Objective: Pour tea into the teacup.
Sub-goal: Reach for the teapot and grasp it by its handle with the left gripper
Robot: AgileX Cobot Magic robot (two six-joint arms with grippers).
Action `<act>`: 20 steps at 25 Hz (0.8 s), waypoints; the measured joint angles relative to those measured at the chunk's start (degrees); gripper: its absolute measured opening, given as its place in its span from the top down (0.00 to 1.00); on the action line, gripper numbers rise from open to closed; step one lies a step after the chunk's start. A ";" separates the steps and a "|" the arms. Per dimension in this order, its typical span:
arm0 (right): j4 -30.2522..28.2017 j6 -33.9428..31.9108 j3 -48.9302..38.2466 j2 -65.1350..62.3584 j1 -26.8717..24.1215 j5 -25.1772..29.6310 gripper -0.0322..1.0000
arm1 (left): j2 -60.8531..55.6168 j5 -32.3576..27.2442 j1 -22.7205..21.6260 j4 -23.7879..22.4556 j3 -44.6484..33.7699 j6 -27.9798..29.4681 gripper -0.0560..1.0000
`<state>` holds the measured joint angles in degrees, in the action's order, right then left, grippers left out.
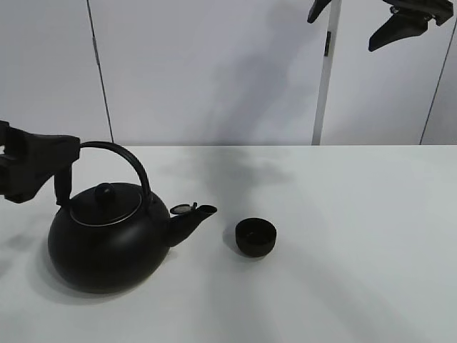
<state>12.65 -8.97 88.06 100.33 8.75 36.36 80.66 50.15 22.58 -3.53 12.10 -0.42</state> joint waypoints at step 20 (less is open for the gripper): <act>0.07 0.00 0.00 0.00 0.00 -2.06 0.36 | 23.07 16.26 0.00 1.97 1.19 0.42 0.33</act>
<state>12.72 -8.97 88.06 100.33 8.75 34.30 103.72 66.41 22.58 -1.56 13.29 0.00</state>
